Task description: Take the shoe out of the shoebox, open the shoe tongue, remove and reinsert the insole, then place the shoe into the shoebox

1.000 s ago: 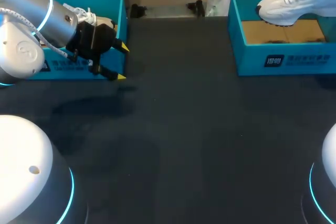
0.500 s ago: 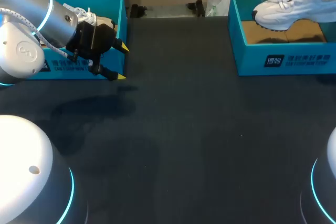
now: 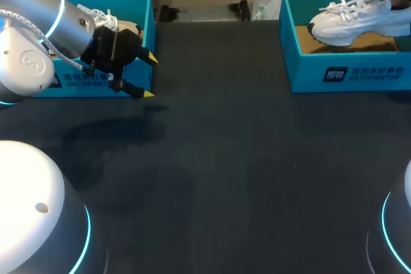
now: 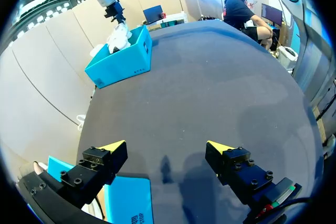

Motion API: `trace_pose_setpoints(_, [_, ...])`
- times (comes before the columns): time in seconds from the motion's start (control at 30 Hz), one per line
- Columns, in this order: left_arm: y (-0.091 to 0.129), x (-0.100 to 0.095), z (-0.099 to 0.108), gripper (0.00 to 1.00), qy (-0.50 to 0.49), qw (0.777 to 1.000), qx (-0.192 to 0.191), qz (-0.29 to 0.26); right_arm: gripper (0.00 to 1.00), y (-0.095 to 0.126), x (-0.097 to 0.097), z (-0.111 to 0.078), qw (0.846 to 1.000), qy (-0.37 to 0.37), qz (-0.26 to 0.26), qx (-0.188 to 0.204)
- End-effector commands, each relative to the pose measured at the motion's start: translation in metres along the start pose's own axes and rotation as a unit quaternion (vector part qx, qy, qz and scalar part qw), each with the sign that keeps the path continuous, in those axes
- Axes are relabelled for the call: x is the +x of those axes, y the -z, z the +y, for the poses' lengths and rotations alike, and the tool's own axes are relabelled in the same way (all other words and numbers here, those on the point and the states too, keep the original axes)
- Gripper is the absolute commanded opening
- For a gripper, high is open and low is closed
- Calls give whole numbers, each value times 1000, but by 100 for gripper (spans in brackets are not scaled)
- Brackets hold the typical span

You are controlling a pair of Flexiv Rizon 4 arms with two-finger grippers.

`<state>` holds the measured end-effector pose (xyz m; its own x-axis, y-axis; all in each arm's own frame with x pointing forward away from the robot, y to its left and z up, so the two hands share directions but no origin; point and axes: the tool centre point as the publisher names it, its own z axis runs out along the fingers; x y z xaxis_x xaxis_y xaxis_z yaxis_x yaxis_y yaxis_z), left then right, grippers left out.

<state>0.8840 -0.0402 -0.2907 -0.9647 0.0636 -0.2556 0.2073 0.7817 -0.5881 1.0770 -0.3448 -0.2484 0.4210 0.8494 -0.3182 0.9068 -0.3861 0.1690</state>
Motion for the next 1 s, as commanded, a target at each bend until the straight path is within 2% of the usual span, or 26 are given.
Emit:
trace_pose_setpoints(0.03, [0,-1,0,100,0,1000,-2,1,0,-8,3,0,1000,1,3,-3])
trace_pose_setpoints(1.0, [0,-1,0,100,0,1000,-2,1,0,-30,-1,-52,1000,-6,-9,28])
